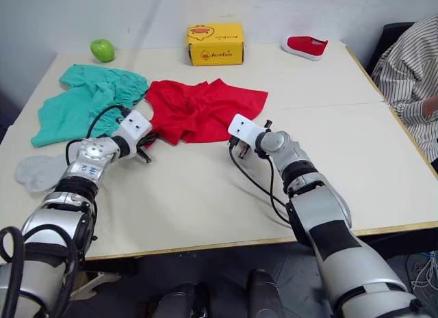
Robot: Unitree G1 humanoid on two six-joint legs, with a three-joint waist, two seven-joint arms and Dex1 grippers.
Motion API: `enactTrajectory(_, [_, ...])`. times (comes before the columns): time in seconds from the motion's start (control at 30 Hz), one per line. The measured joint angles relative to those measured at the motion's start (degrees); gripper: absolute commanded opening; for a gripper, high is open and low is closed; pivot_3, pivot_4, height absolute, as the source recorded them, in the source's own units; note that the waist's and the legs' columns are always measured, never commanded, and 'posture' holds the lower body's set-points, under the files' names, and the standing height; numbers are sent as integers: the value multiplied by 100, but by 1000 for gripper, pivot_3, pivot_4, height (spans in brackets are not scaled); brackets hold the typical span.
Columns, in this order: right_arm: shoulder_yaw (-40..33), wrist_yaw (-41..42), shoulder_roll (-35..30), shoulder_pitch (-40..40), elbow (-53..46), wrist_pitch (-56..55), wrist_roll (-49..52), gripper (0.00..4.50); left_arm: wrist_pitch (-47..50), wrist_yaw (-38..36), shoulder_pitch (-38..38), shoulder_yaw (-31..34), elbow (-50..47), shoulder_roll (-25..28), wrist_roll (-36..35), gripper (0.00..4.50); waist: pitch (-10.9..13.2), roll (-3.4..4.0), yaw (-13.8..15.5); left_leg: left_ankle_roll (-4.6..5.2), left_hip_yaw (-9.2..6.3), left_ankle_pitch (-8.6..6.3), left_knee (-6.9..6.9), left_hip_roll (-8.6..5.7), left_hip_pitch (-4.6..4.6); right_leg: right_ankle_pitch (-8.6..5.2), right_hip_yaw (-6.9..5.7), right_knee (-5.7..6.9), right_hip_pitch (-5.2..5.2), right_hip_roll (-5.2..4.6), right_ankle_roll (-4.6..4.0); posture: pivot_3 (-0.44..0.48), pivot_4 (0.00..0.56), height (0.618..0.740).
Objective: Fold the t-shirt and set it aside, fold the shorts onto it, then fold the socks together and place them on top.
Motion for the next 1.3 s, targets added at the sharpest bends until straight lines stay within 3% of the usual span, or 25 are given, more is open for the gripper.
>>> enactTrajectory(0.13, [-187,1094,-275,14,-83,-159,312,33,455,-987,617,445,-1348,169,-798,0,1,2,-8,2,-2,-3,-1,-3,-16,0,-3,-1,-13,1,0,0,150,740])
enactTrajectory(0.37, [-521,3104,-1372,655,-1019,-390,941,33,2497,-1986,2137,1155,-3992,702,-2217,0,3,2,7,10,-6,-10,6,-5,-22,0,-1,-7,-12,1,0,0,150,740])
enactTrajectory(0.5, [-628,4028,-1882,1559,-2276,-99,1394,33,3812,-2179,3005,1555,-5277,890,-3079,0,4,0,40,7,-8,-11,11,-1,-20,0,2,-7,-10,1,0,0,150,740])
enactTrajectory(0.67, [-782,5047,-2635,3389,-4857,745,2342,33,4993,-2435,4257,1902,-6681,1371,-3858,0,6,2,146,-7,-10,-26,8,4,-13,-2,7,-12,-10,5,-3,0,150,740])
enactTrajectory(0.87, [-1197,5177,-3438,4919,-6742,1571,3011,33,4933,-2626,5488,2304,-7564,1668,-3883,0,9,5,233,-40,-2,-60,9,12,-5,0,12,-56,-8,-10,-10,0,150,740])
enactTrajectory(1.0, [-1482,4906,-3778,5578,-6837,1428,2981,33,3981,-2612,6131,2386,-7626,1772,-3232,0,9,5,311,-44,1,-66,8,16,-3,1,10,-63,-9,-11,-16,0,150,740])
enactTrajectory(1.2, [-1536,4376,-3734,5651,-6835,1055,2982,33,2201,-2491,6170,2153,-6977,1559,-2366,0,9,6,319,-45,4,-70,5,22,-4,3,7,-68,-11,-11,-19,0,150,740])
enactTrajectory(1.3, [-1536,4302,-3708,5712,-6884,1058,3088,0,2019,-2524,6328,2086,-6842,1513,-2337,719,9,6,319,-12,4,-59,5,23,-6,3,4,-68,-13,-9,-20,0,150,740])
